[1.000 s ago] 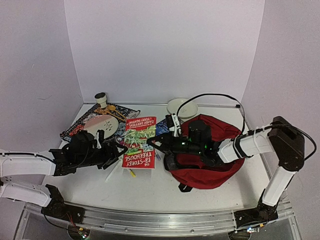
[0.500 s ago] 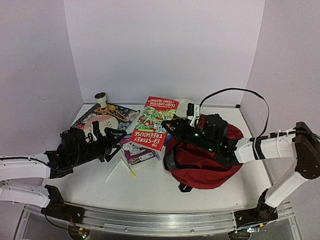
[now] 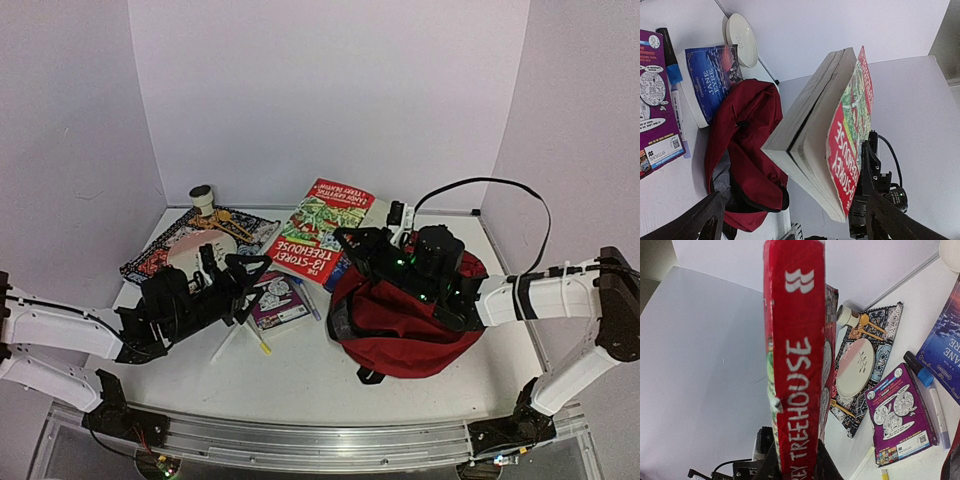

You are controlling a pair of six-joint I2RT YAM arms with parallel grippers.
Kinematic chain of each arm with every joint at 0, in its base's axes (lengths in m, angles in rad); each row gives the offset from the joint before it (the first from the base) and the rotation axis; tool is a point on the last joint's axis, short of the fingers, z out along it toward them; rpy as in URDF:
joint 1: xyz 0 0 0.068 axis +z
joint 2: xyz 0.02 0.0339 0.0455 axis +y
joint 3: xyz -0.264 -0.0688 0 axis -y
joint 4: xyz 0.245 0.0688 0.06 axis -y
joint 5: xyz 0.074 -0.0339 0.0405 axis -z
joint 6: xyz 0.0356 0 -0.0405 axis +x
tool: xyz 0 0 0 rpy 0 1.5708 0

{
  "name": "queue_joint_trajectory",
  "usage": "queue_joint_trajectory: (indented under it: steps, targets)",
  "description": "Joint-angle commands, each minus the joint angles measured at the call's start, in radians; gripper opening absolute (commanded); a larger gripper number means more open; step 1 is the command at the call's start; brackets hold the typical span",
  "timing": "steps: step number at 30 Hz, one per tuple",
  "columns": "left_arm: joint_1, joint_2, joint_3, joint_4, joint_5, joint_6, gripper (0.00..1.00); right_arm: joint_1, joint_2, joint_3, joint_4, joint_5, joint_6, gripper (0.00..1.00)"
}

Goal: Pack the student bag
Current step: Pass from the right arm to the left

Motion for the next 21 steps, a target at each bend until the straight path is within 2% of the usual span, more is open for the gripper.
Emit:
queue_joint_trajectory:
  steps: [1, 14, 21]
  targets:
    - [-0.009, 0.071, 0.073, 0.144, 0.01, -0.009, 0.99, 0.002, -0.062, -0.001, 0.199, 0.021, 0.046, 0.0]
    - [-0.011, 0.23, 0.169, 0.311, 0.084, -0.012, 0.98, 0.005, -0.063, -0.005, 0.22, -0.002, 0.076, 0.0]
    - [-0.01, 0.249, 0.176, 0.343, 0.065, -0.007, 0.9, 0.006, -0.088, -0.051, 0.229, 0.013, 0.083, 0.0]
